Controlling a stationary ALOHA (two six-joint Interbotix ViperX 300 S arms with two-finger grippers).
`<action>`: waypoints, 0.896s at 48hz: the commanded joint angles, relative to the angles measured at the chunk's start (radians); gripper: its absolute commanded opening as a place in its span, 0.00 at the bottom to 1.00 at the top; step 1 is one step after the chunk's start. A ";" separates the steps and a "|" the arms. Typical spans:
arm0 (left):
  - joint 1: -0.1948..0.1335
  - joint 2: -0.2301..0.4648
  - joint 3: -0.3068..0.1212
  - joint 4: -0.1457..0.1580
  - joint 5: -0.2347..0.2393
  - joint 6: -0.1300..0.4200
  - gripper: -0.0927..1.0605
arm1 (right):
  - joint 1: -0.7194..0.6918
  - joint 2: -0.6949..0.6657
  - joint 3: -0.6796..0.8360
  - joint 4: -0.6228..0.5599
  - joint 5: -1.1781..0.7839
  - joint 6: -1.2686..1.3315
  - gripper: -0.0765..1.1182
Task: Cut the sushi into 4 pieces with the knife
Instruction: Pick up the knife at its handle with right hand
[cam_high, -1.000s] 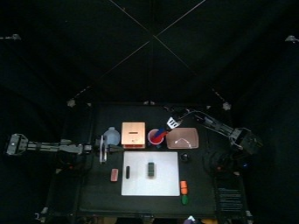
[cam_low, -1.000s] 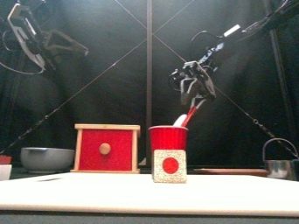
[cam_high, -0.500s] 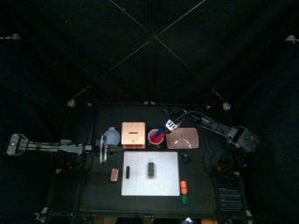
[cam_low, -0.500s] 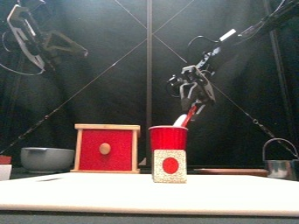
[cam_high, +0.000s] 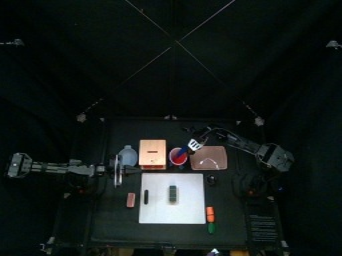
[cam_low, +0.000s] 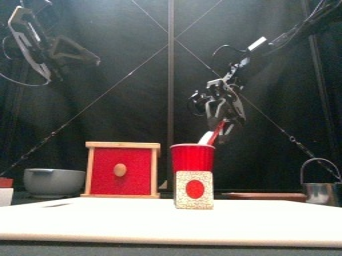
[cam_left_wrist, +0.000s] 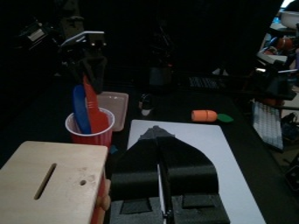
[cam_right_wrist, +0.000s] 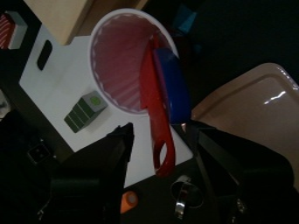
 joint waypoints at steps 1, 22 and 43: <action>0.008 0.003 -0.012 -0.002 -0.011 0.002 0.10 | 0.000 -0.014 -0.026 0.003 -0.005 0.000 0.77; 0.012 0.003 -0.009 -0.002 -0.011 0.000 0.10 | 0.003 0.003 -0.048 0.003 -0.005 0.000 0.77; 0.018 0.003 -0.006 -0.002 -0.011 0.000 0.10 | 0.006 0.009 -0.048 0.003 0.012 0.000 0.43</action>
